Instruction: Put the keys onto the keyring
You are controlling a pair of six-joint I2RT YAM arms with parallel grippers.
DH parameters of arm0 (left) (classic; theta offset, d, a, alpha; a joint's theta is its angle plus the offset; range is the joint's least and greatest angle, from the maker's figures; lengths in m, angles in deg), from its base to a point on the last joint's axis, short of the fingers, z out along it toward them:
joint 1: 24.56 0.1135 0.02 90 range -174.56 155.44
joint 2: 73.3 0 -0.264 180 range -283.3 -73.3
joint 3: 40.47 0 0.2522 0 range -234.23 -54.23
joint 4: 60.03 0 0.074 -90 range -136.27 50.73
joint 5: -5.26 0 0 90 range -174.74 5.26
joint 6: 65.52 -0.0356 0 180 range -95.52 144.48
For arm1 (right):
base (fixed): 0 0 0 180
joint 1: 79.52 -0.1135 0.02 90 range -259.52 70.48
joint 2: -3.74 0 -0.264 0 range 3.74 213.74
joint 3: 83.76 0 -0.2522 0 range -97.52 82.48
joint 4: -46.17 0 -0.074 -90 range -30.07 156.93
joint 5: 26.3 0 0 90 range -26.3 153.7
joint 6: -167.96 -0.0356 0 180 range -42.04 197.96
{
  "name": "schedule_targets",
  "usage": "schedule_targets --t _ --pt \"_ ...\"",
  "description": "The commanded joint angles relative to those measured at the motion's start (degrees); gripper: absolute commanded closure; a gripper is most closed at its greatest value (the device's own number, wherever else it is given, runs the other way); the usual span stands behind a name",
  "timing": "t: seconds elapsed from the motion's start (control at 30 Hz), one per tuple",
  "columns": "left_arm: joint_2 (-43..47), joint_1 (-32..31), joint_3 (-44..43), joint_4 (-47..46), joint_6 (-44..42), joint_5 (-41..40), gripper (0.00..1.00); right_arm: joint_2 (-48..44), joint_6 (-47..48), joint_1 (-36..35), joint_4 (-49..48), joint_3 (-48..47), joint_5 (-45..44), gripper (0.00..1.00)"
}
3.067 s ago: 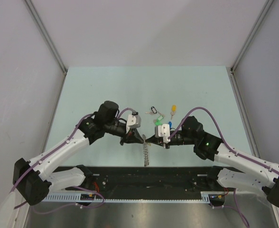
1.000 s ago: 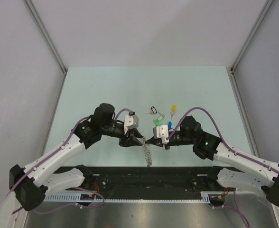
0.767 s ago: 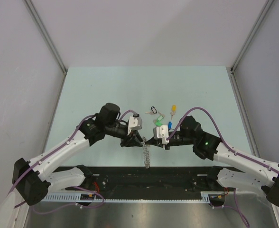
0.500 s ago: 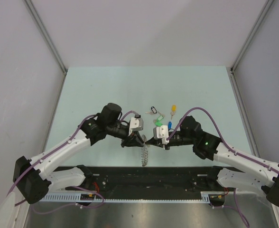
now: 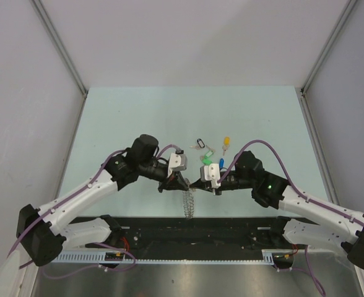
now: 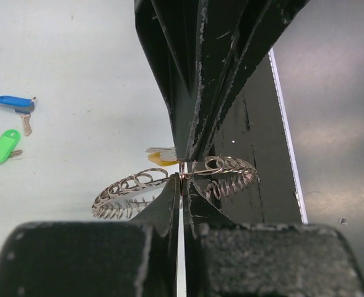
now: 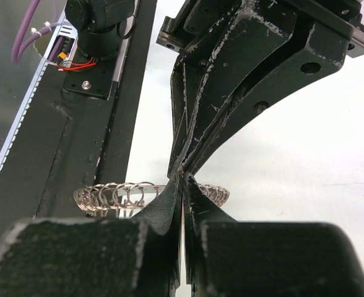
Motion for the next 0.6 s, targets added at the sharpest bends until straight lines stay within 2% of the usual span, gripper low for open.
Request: schedule_targets --t 0.0,0.3,0.47,0.57 --pt "4.0 -0.3 0.6 -4.0 2.0 0.7 1.00 -1.7 1.0 0.2 -0.1 -3.0 0.4 1.00" --pt "12.7 2.5 7.9 -17.7 14.7 -1.8 1.00 -3.1 1.3 1.9 3.4 -2.9 0.3 1.00" --pt "14.8 2.6 12.2 -29.4 23.6 -2.6 1.00 -2.7 1.4 1.9 3.0 -2.9 0.8 1.00" --pt "14.9 2.6 13.1 -32.4 25.5 -3.0 1.00 -2.4 1.3 1.9 2.8 -2.9 0.9 1.00"
